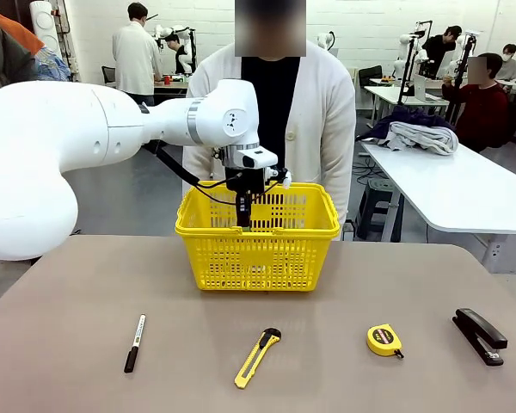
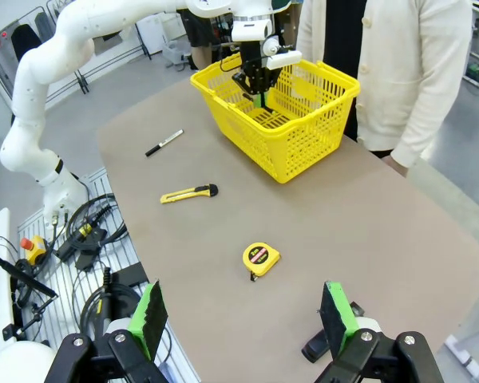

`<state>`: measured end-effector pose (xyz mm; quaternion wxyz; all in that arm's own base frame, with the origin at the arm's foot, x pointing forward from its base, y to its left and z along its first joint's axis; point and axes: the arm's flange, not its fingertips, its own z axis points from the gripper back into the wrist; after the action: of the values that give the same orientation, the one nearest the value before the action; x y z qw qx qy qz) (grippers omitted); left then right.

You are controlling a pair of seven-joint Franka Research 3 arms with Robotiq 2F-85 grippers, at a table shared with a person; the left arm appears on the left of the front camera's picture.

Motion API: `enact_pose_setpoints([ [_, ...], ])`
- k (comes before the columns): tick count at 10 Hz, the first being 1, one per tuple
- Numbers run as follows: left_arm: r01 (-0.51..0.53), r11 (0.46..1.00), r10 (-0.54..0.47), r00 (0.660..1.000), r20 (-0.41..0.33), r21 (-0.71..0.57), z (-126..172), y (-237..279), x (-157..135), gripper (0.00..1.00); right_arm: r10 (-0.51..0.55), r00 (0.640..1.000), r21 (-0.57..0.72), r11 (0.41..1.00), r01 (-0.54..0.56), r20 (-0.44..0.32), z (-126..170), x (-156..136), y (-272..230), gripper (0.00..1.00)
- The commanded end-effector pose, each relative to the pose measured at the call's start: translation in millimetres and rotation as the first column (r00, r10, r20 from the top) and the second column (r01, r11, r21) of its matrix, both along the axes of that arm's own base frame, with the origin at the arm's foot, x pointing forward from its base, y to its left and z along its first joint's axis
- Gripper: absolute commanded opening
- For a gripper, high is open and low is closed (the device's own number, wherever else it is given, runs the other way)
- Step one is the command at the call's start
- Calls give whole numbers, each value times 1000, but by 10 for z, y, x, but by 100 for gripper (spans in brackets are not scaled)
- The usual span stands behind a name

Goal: Place the items the person wants into the basket.
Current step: Pick up the item the person points to and place it in the Market Basket.

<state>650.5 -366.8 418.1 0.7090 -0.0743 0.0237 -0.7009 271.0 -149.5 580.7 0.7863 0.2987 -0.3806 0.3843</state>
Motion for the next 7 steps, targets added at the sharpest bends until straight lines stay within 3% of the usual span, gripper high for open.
enact_pose_setpoints([
  [1, 23, 1000, -23, 999, -25, 6, 65, -134, 193, 11, 15, 1000, 18, 1000, -15, 18, -5, 17, -10, 100],
  [2, 27, 1000, -27, 999, -26, 9, 52, -139, 194, 11, 15, 1000, 18, 1000, -15, 18, -5, 17, -10, 100],
  [3, 34, 999, -34, 999, -25, 9, 49, -135, 194, 48, 15, 1000, 18, 1000, -15, 18, -5, 17, -10, 100],
  [4, 41, 999, -41, 999, -25, 14, 37, -134, 190, 71, 15, 1000, 18, 1000, -15, 18, -5, 17, -10, 100],
  [5, 44, 999, -43, 999, -25, 18, 31, -134, 189, 100, 15, 1000, 18, 1000, -15, 18, -5, 17, -10, 100],
  [7, 47, 999, -46, 999, -25, 24, 25, -135, 183, 100, 15, 1000, 18, 1000, -15, 18, -5, 17, -10, 100],
])
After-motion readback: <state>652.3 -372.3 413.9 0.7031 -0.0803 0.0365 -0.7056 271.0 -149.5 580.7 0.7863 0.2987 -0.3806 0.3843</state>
